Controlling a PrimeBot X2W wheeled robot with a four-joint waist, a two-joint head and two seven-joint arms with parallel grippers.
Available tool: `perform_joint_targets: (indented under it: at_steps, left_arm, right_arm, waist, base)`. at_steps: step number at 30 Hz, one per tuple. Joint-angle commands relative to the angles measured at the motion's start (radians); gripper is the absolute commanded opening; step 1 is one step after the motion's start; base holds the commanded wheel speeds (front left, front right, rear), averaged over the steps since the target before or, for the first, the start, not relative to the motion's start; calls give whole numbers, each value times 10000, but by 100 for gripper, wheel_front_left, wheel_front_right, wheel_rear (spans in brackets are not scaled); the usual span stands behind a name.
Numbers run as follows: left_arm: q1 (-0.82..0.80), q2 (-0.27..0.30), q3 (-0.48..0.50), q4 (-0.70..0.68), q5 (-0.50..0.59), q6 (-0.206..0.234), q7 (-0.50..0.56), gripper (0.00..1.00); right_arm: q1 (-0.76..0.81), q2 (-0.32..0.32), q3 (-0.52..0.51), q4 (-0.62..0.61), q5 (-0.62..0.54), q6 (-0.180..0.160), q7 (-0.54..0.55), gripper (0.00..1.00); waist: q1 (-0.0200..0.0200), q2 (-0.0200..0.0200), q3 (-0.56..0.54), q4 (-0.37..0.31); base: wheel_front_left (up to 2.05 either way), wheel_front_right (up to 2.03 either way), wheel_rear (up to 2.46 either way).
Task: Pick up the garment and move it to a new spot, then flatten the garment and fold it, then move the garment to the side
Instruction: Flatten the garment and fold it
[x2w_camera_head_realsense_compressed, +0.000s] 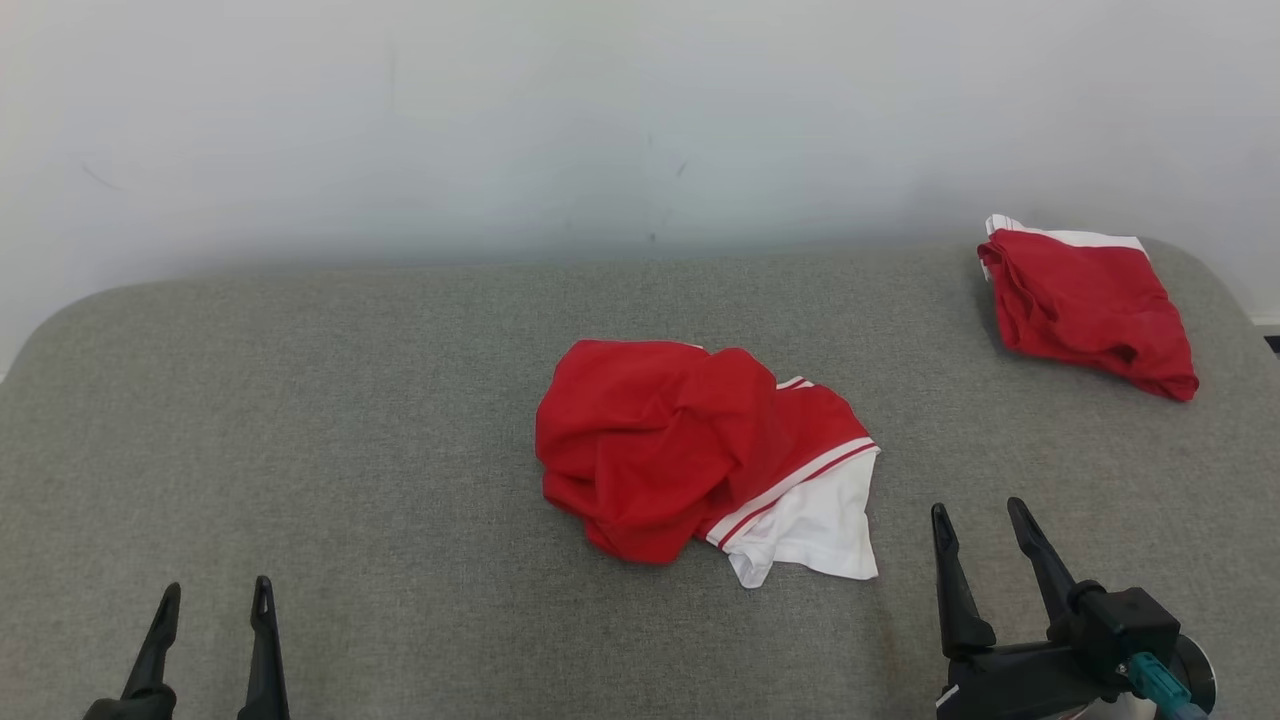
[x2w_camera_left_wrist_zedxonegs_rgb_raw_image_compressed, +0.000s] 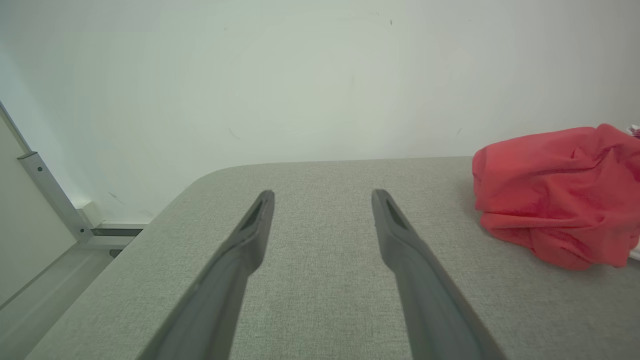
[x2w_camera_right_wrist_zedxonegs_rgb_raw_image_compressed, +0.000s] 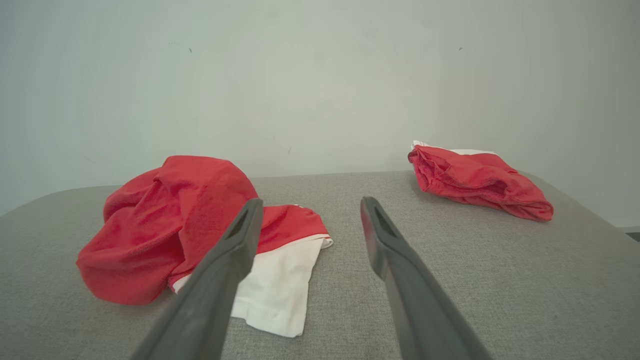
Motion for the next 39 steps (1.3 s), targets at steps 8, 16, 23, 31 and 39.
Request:
perform_joint_targets:
  at_steps: [8,16,23,31,39]
  left_arm:
    - [-117,9,-55,-91,-105,65,-4,100]
    - [-459,-82,-140,-56,-119,25,-59,100]
    - [-850,-252,-296,118,-99,-88,-115,100]
    - [-1266,-387,-377,402,-59,-253,-177,100]
    - [-1112,-447,-278,529,-83,-266,-195,100]
  right_arm:
    - [-368,19,177,107,-68,-24,154,100]
    - [-2033,-243,293,1418,-216,-24,365,100]
    - [-3452,-499,117,4126,-136,-24,423,100]
    - [-4375,-464,29,6891,-41,-24,111,100]
    - [-4733,-256,573,8391,470,-24,-299,0]
  waist:
    - [0,0,176,108]
    - [0,0,660,452]
    - [0,0,1107,802]
    - [0,0,1390,1072]
    - [0,0,1270,828]
  base:
    - [0,0,0]
    - [0,0,0]
    - [0,0,0]
    - [0,0,0]
    - [0,0,0]
